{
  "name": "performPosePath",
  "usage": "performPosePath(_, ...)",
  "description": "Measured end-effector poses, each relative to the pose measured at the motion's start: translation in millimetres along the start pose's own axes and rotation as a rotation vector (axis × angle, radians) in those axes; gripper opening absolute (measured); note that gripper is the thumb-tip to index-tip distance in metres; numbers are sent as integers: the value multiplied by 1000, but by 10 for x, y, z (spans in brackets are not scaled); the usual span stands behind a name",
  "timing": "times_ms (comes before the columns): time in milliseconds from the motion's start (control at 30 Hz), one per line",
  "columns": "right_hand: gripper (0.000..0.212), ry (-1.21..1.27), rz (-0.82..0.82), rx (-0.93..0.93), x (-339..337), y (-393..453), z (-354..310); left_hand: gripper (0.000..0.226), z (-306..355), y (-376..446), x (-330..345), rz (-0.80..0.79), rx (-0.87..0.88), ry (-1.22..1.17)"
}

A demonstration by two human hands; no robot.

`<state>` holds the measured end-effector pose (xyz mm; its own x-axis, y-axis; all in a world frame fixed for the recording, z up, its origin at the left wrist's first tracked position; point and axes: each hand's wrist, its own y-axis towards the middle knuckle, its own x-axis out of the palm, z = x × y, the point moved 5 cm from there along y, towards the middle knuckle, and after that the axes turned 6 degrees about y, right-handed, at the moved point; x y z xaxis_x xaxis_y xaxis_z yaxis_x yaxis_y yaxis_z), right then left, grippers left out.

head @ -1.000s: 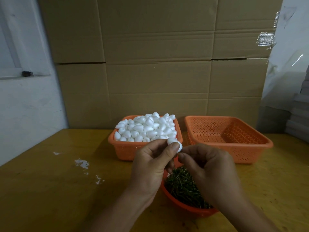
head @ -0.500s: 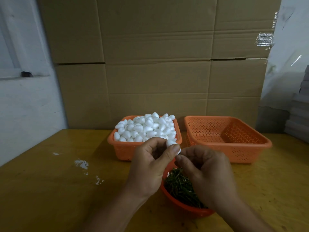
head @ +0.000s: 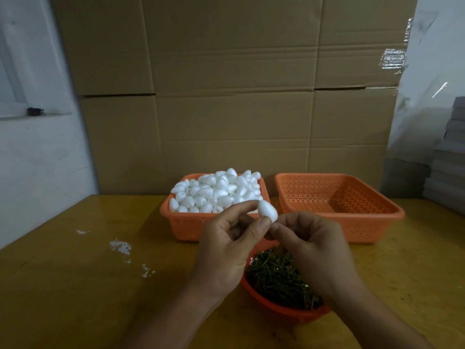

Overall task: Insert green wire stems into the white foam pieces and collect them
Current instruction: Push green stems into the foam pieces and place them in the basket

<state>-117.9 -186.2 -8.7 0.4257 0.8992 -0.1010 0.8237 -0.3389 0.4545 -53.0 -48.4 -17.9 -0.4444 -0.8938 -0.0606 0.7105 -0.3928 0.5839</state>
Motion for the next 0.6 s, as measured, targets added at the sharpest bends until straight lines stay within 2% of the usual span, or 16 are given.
performPosePath(100, 9, 4, 78, 25, -146, 133, 9, 34, -78, -9, -34, 47, -43, 84)
performPosePath(200, 11, -100, 163, 69, -377, 399, 104, 19, -128, -25, -65, 92, -51, 157)
performPosePath(300, 9, -322, 218, 114, -603, 743, 249, 21, -175, -30, -78, 129, -54, 215)
performPosePath(400, 9, -566, 194, 177, -747, 1066, 413, 24, -215, -30, -76, 134, -83, 232)
performPosePath(467, 18, -727, 128, 277, -808, 1227, 556, 26, -223, -29, -89, 152, -92, 245)
performPosePath(567, 53, -968, 1, 423, -841, 1400, 754, 24, -241, -19, -107, 169, -109, 254)
performPosePath(600, 57, -1017, -23, 449, -839, 1456, 792, 22, -251, -15, -110, 172, -115, 255)
